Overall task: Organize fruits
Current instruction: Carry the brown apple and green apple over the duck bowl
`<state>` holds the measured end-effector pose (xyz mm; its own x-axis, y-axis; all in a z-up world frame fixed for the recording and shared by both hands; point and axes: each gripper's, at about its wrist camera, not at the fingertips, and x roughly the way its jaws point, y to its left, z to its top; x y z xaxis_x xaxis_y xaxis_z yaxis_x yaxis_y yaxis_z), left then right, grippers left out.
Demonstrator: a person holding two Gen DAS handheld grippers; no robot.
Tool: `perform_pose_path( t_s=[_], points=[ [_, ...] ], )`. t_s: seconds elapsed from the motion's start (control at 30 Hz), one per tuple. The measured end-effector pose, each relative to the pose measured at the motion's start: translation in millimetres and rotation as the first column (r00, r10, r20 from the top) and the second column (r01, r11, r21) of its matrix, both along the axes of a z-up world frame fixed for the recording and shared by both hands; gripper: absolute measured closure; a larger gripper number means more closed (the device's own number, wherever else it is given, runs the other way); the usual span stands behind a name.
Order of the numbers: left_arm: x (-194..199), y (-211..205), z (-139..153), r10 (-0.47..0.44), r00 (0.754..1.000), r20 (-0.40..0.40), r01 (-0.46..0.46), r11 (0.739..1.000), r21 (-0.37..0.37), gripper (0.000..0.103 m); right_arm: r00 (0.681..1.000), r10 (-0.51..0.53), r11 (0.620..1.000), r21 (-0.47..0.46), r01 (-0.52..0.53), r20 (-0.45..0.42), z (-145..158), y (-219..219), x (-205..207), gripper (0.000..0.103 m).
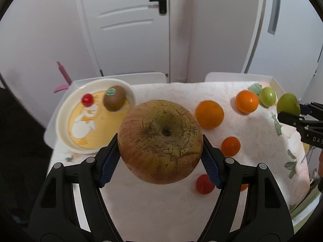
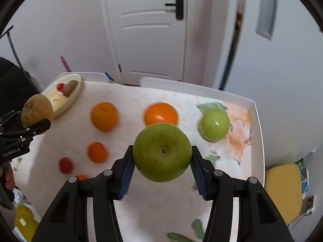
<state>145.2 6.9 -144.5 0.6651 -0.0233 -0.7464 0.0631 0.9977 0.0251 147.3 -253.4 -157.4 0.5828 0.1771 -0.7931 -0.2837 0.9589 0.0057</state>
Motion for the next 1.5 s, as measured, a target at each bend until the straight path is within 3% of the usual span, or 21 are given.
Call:
perform_pose_path(
  t_s=[0.33,0.63,1.07,1.5],
  points=[
    [3,63,38,0.018,0.999,0.029,-0.018,1.0,-0.003,0.024,0.997,0.079,0.996,0.029,-0.079,0.018,38,77,-4,0.054],
    [28,121,39,0.004,1.0,0.024,-0.004,1.0,0.005,0.024,0.994,0.107,0.993,0.05,-0.108,0.013,42,148,13,0.054],
    [76,178,-3,-0.01,1.0,-0.026,0.011,1.0,0.019,0.024,0.992,0.12,0.991,0.064,-0.117,-0.034,13,220,50,0.054],
    [107,185,-49,-0.056,0.994,-0.092,0.062,0.996,0.063,0.024,0.99,0.115,0.992,0.058,-0.11,-0.085,-13,243,80,0.054]
  ],
)
